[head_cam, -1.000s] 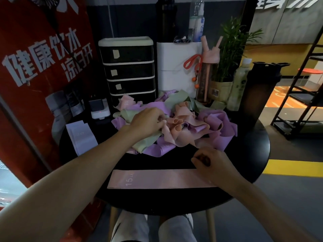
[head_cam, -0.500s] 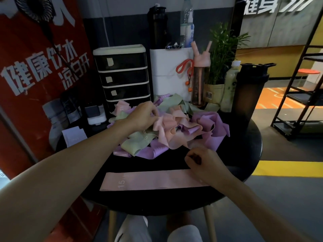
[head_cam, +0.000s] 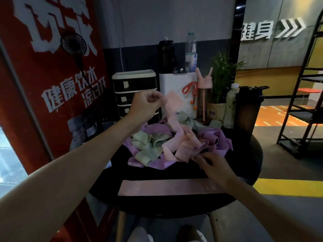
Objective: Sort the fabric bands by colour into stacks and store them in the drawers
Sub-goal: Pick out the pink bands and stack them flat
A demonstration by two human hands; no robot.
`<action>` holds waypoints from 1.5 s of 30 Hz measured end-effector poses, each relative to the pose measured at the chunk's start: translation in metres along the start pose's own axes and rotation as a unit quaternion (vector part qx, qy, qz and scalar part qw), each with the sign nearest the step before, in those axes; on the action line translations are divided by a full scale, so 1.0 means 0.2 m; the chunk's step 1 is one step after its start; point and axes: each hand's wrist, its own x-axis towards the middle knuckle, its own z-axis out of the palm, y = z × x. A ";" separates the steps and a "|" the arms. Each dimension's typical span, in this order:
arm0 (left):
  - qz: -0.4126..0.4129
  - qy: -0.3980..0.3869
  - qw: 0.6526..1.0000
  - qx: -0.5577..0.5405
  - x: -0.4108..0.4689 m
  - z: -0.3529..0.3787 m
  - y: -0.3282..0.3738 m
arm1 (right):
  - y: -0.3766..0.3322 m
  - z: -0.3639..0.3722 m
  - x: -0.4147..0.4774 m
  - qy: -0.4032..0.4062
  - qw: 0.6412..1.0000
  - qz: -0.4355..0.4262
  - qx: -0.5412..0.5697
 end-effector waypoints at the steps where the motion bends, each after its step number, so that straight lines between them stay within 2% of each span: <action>1: -0.002 -0.001 1.000 -0.008 0.00 0.00 0.02 | -0.04 -0.02 0.01 0.003 1.000 0.009 0.021; 5: -0.005 -0.019 1.000 -0.022 -0.01 0.05 0.09 | -0.28 -0.09 0.09 0.039 0.991 0.005 0.126; 8: 0.000 -0.025 0.999 -0.039 -0.02 0.08 0.15 | -0.50 -0.15 0.20 0.071 0.980 -0.034 0.184; 14: -0.003 -0.027 0.998 -0.052 -0.01 0.04 0.24 | -0.74 -0.21 0.32 0.153 0.969 -0.094 0.172; 18: -0.020 -0.061 0.996 -0.060 0.01 -0.02 0.27 | -0.79 -0.23 0.33 0.124 0.970 -0.116 0.173; 21: -0.015 -0.058 0.997 -0.049 0.00 -0.04 0.28 | -0.81 -0.21 0.30 0.103 0.968 -0.116 0.200; 26: -0.008 -0.043 0.997 -0.068 -0.03 -0.07 0.31 | -0.80 -0.17 0.25 -0.018 0.950 -0.050 0.307; 33: -0.022 0.025 0.996 -0.086 -0.08 -0.17 0.28 | -0.68 -0.05 0.11 -0.095 0.943 -0.009 0.318; 39: -0.082 0.086 0.986 -0.117 -0.12 -0.30 0.17 | -0.52 -0.06 0.01 -0.164 0.943 0.012 0.290; 45: -0.129 0.132 0.971 -0.152 -0.26 -0.41 0.00 | -0.30 -0.15 -0.14 -0.169 0.952 0.070 0.246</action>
